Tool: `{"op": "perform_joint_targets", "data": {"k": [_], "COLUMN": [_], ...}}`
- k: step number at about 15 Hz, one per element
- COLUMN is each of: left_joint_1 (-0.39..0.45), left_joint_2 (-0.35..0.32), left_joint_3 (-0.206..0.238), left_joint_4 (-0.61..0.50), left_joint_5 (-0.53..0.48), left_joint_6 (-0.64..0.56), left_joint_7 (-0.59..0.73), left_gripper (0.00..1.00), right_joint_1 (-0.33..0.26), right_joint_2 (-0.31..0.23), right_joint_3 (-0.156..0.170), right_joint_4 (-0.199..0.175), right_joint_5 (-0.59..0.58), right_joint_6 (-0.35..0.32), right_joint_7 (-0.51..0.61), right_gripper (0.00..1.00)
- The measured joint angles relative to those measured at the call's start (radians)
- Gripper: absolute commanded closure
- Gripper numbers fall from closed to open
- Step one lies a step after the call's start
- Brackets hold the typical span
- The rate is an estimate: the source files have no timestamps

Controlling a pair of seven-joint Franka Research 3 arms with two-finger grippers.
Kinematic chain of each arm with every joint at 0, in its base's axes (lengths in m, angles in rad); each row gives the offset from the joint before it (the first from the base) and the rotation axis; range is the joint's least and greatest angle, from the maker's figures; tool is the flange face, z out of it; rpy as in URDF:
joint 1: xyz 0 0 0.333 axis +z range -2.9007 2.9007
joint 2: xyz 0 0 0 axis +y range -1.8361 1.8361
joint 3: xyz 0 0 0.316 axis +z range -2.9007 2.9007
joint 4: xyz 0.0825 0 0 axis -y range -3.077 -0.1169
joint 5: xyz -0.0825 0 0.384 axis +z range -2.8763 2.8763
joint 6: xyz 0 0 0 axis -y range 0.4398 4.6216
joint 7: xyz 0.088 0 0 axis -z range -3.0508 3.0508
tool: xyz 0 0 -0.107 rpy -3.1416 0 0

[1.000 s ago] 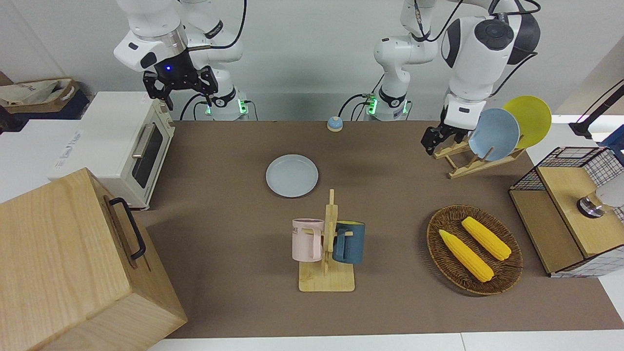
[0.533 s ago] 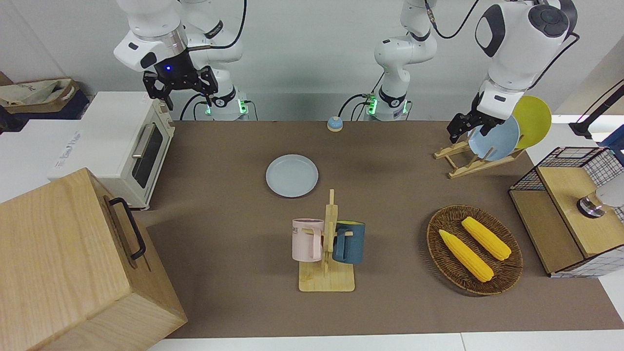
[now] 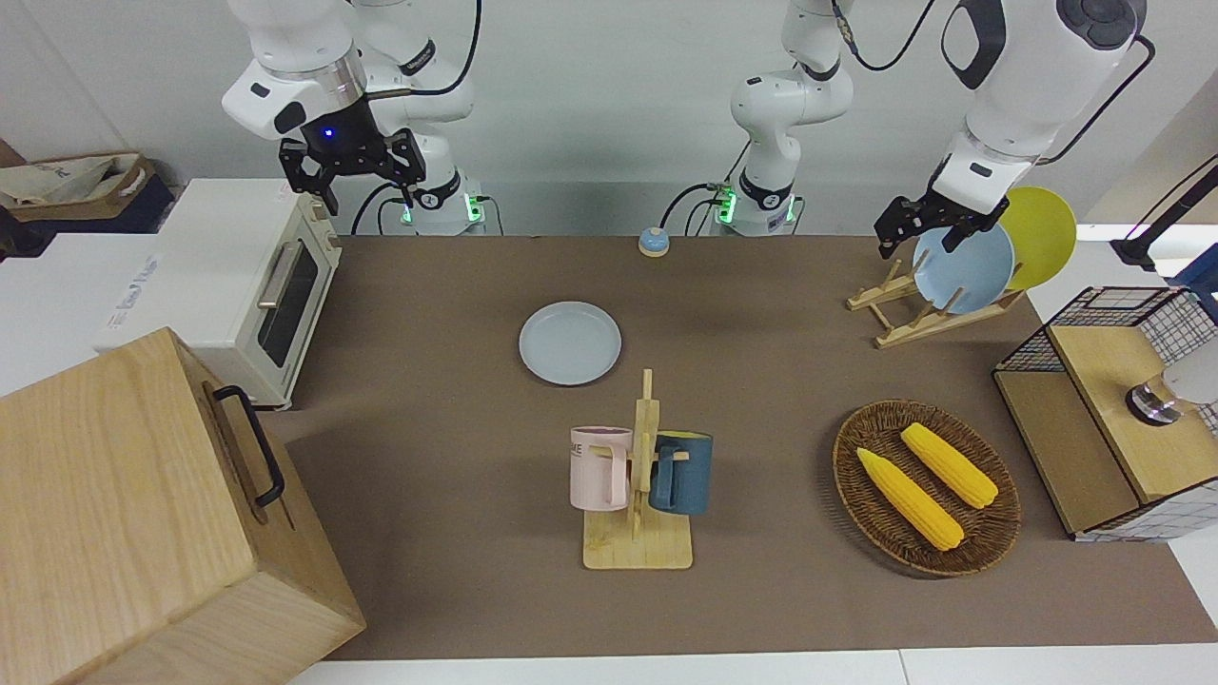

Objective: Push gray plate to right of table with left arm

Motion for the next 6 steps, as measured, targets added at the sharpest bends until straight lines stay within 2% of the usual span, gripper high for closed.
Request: {"op": "perform_joint_targets", "data": {"k": [3,6], "left_joint_1": [-0.007,-0.025], "left_joint_2": [0.011,0.021], "left_joint_3": [0.003,0.041], "left_joint_4": [0.011,0.021], "left_joint_5": [-0.003,-0.016], "left_joint_6": [0.0,0.0], "left_joint_7": [0.006,0.008], "left_gripper": [0.0,0.0], "right_joint_1": [0.0,0.0], "right_joint_2": [0.0,0.0], "right_joint_3": [0.0,0.0], "right_joint_4": [0.0,0.0], "right_joint_5": [0.0,0.0], "right_joint_6": [0.0,0.0], "right_joint_7": [0.0,0.0], "right_gripper": [0.017,0.017]}}
